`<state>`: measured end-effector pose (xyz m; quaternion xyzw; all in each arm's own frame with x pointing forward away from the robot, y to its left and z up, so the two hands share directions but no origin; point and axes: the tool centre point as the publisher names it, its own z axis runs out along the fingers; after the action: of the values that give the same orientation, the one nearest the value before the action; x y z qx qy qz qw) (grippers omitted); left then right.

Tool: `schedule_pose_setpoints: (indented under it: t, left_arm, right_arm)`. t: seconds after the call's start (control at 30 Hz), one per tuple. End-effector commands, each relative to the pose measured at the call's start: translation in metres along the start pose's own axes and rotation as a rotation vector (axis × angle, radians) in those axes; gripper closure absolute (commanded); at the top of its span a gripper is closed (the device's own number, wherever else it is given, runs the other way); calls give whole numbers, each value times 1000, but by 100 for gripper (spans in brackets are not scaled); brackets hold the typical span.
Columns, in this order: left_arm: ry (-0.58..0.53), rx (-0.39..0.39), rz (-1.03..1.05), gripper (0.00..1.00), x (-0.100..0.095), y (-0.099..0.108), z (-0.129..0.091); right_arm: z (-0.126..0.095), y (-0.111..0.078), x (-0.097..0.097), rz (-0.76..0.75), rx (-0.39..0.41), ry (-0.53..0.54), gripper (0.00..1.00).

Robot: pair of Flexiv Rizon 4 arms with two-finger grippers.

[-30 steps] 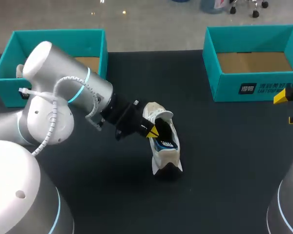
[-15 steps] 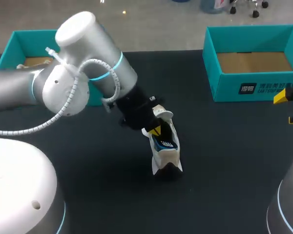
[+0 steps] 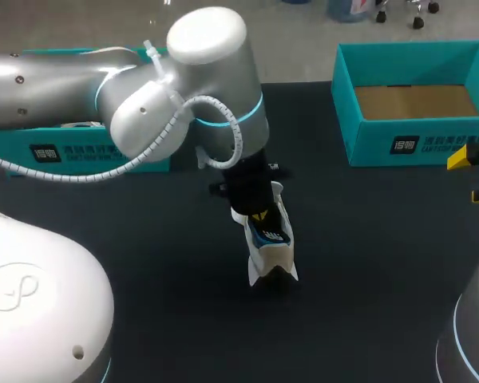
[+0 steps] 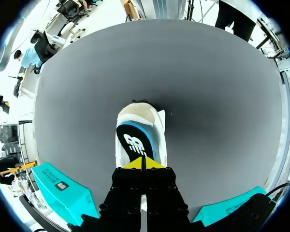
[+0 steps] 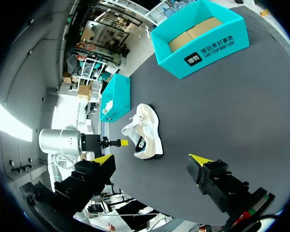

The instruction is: Take the shoe out of the shoebox, open the shoe tongue, remove and reinsert the insole, then place the shoe into the shoebox

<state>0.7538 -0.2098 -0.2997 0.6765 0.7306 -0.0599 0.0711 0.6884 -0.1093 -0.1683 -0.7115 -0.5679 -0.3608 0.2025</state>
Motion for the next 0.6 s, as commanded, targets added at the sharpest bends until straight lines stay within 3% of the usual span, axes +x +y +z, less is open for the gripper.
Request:
schedule_pose_setpoints:
  t: [0.03,0.23,0.6]
  left_arm:
    - [170,13,-26,100,-7,1,8]
    - [158,6,-108,100,-7,5,24]
    - [194,44,-68,100,-6,12,47]
  right_arm:
    - [0,-1,0,1,-2,-3,0]
    - [0,-1,0,1,-2,-3,0]
    - [0,-1,0,1,-2,-3,0]
